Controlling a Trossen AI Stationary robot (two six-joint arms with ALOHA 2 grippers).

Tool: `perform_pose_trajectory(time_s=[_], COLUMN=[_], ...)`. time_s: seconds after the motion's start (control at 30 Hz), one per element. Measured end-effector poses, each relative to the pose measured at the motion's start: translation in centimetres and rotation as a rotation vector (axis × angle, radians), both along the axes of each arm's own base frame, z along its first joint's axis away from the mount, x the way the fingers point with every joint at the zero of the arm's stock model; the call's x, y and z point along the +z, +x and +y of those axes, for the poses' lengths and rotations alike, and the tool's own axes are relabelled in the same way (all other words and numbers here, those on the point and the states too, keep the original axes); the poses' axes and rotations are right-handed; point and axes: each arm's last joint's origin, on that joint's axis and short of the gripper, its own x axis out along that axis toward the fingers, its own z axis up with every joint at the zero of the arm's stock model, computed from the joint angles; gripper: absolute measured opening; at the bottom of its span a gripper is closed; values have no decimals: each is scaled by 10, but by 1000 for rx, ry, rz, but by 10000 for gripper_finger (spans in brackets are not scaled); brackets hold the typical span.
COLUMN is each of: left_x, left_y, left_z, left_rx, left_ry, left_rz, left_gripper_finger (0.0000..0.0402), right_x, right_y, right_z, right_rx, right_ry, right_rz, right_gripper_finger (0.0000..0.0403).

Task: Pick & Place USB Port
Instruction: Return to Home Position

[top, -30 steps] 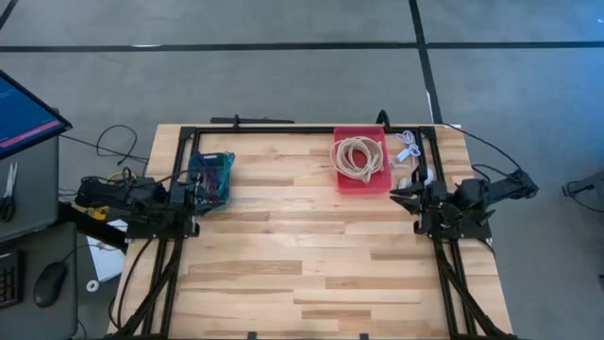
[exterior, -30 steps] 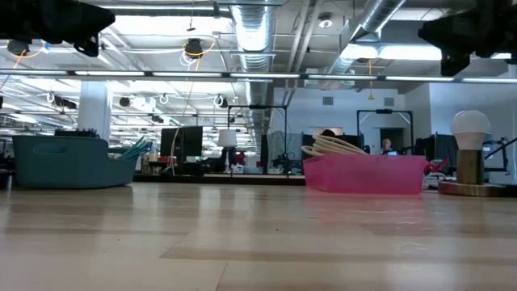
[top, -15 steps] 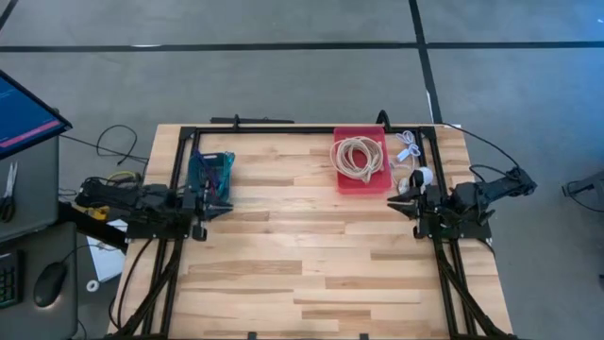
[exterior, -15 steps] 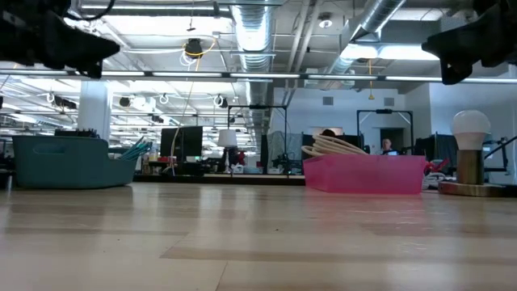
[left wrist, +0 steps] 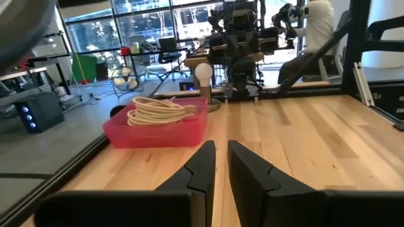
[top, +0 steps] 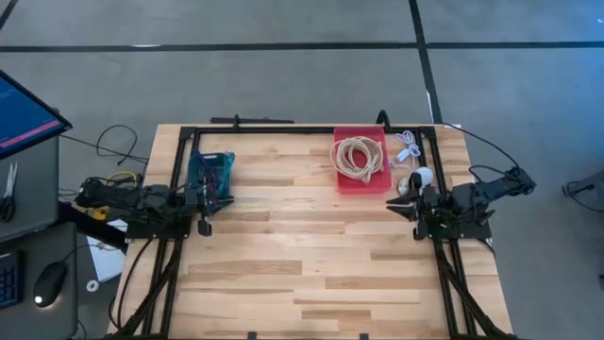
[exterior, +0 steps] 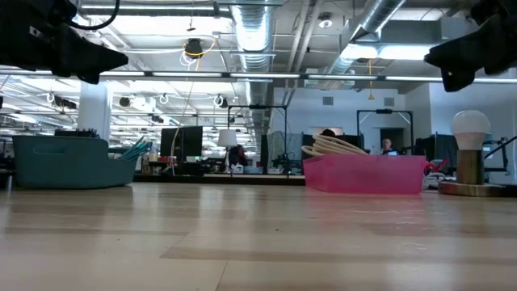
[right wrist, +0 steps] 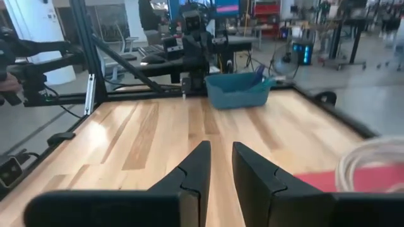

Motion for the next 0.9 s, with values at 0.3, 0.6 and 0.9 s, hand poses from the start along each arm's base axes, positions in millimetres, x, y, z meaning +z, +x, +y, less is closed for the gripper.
perform_pose_trajectory(time_s=[0.3,0.6,0.9], left_x=[-3,-7,-10], left_y=[3,7,11], left_z=[-1,-2,-3], left_rx=[0,0,0], left_ry=[11,23,34], left_rz=[40,88,129], left_gripper_finger=[43,43,43], right_x=[-7,-8,-8], right_y=[-1,-1,-1], right_z=[0,0,0], right_rx=[-17,-17,-17], right_ry=[131,130,131], right_rz=[60,62,61], right_gripper_finger=[59,59,59])
